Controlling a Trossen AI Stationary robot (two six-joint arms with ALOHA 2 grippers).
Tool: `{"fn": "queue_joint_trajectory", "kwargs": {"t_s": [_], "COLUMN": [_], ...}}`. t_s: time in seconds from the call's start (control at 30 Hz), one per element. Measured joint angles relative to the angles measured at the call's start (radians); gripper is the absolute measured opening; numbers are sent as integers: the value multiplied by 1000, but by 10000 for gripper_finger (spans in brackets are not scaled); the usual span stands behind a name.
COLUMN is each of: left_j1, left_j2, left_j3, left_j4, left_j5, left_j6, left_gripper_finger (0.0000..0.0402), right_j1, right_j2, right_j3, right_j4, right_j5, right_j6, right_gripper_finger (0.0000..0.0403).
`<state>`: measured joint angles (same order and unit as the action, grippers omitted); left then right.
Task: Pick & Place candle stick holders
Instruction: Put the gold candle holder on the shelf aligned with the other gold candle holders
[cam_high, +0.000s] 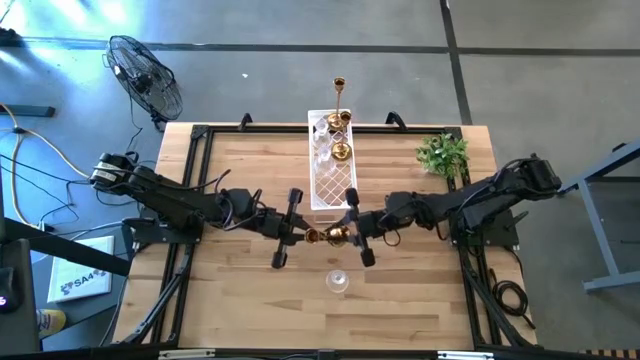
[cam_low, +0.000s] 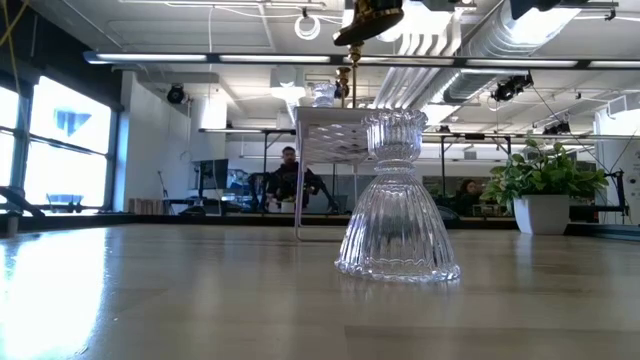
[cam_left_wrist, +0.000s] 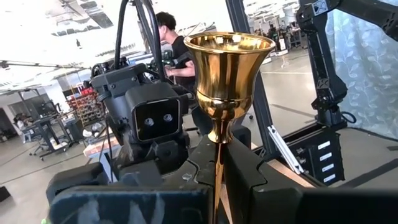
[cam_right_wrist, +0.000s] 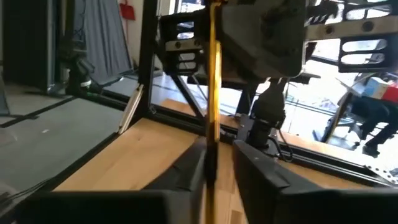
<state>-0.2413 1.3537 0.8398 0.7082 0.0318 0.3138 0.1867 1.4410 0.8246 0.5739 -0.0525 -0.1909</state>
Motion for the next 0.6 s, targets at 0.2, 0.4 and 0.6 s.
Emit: {"fn": "queue_joint_trajectory", "kwargs": {"t_s": [0.2,0.4,0.6], "left_j1": [0,0,-1], "left_j2": [0,0,0], "left_j3": [0,0,0], "left_j4": [-1,-2,-9], "left_j5": [-4,-11,-18], "left_j6": [1,-3,-4], "left_gripper_finger": [3,28,81], "right_j1": [-14,-14,-16], "right_j2": [0,0,0], "right_j3": [0,0,0], "right_j4": [-16,-16,-19], "right_j5": [-18,-18,-17], "right_j6": [0,0,0], "right_gripper_finger": [13,9,9]}}
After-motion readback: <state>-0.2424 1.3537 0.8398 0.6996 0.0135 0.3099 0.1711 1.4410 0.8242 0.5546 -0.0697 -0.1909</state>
